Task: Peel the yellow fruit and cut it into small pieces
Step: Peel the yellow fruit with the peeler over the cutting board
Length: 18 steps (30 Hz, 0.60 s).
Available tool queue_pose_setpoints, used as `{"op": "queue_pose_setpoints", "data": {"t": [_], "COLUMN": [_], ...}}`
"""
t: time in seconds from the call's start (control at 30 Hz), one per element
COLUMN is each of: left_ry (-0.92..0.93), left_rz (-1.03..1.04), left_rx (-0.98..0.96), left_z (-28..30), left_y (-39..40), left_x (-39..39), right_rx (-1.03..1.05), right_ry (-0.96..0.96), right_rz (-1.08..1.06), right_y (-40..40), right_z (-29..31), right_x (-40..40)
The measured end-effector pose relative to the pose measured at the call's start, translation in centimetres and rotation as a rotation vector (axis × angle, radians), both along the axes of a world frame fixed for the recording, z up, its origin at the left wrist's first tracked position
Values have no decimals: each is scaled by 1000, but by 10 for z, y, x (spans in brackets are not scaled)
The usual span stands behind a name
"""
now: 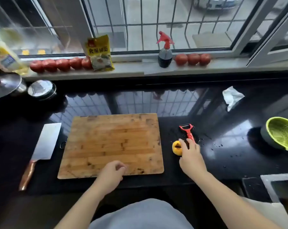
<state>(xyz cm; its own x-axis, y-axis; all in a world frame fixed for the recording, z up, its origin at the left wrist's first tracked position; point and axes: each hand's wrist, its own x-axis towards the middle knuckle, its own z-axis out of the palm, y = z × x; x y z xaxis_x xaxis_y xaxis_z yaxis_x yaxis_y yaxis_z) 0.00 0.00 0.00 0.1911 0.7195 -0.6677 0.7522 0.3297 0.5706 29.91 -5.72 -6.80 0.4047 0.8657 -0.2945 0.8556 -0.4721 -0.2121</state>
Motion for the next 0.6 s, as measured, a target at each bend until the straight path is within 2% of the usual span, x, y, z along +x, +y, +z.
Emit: {"op": "queue_pose_setpoints", "data": {"t": [0.1,0.2,0.3,0.4,0.5,0.57,0.6], "left_ry": [-7,-34,-93,-341,-737,-826,-783], "left_rz": [41,53,94,358,578,665,714], "left_rx": [-36,-79,-136,-309,-481,-459,-417], "left_z": [-4,0,2,-2,-7,-13,-18], "left_y": [2,1,0,-1,2,9,15], "left_x": [12,20,23,27,33,36,35], "right_rx": [-110,-155,-89,50,138,123,93], "right_ry": [-35,57,215,503,628,646,650], "right_rz": [171,147,38,-35,103,242,310], "right_y": [23,34,34,40,46,51,53], "right_z": [-3,-6,-2,17,32,33,31], "right_x": [6,9,5,-32,-89,-120,-130]}}
